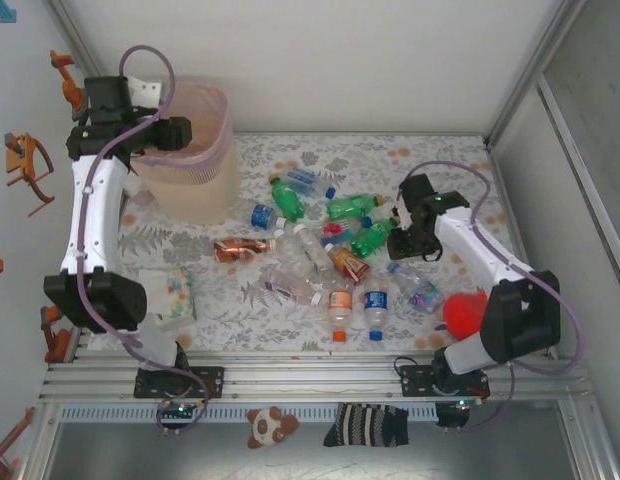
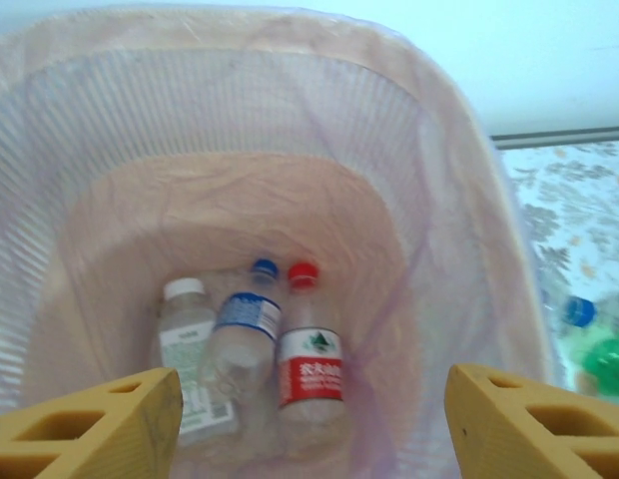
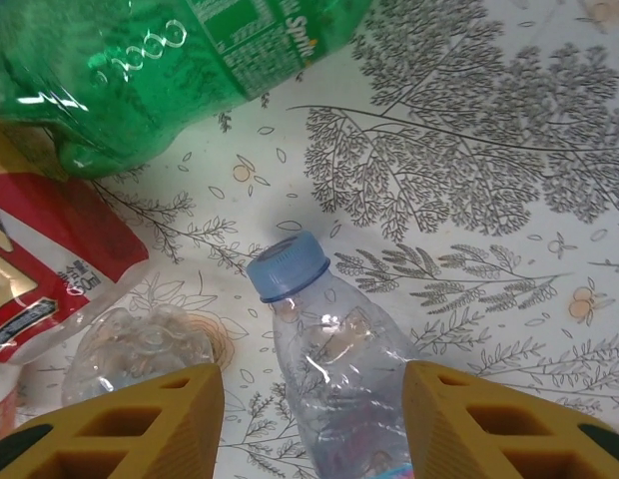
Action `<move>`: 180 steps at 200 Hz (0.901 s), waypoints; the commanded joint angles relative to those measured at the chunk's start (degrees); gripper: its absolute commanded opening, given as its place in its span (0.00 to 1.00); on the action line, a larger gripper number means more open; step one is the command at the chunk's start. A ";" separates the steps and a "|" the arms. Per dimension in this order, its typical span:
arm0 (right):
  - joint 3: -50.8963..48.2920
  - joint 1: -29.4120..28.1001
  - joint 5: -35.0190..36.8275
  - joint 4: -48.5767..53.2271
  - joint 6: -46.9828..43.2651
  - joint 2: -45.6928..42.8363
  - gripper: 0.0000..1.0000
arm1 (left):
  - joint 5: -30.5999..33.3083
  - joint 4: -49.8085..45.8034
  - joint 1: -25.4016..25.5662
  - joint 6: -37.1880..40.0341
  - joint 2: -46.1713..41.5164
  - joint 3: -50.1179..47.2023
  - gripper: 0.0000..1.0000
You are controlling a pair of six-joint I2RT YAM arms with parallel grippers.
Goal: Put the plastic bottles in the bin
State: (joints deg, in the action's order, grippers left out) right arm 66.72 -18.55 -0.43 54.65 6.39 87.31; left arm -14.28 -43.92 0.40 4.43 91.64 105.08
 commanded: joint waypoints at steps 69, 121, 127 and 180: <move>3.46 -1.94 1.60 0.34 -3.58 12.53 0.56 | -18.43 19.48 -0.23 -9.82 -22.30 -24.95 0.73; 3.37 -1.97 4.42 -0.53 -3.86 16.86 0.56 | -21.66 21.51 -0.17 -12.93 -26.72 -28.00 0.73; 3.45 -2.01 5.06 -0.55 -3.81 17.15 0.56 | -21.69 21.55 -0.14 -13.16 -27.04 -28.18 0.73; 4.19 -0.93 7.98 -1.19 -2.60 18.37 0.53 | -22.48 22.79 -0.15 -15.81 -29.57 -29.71 0.73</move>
State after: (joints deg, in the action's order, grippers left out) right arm 69.04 -20.05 4.93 53.47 3.16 104.73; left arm -34.61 -23.42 0.34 -8.93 64.01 76.05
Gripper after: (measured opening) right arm 0.535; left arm 0.732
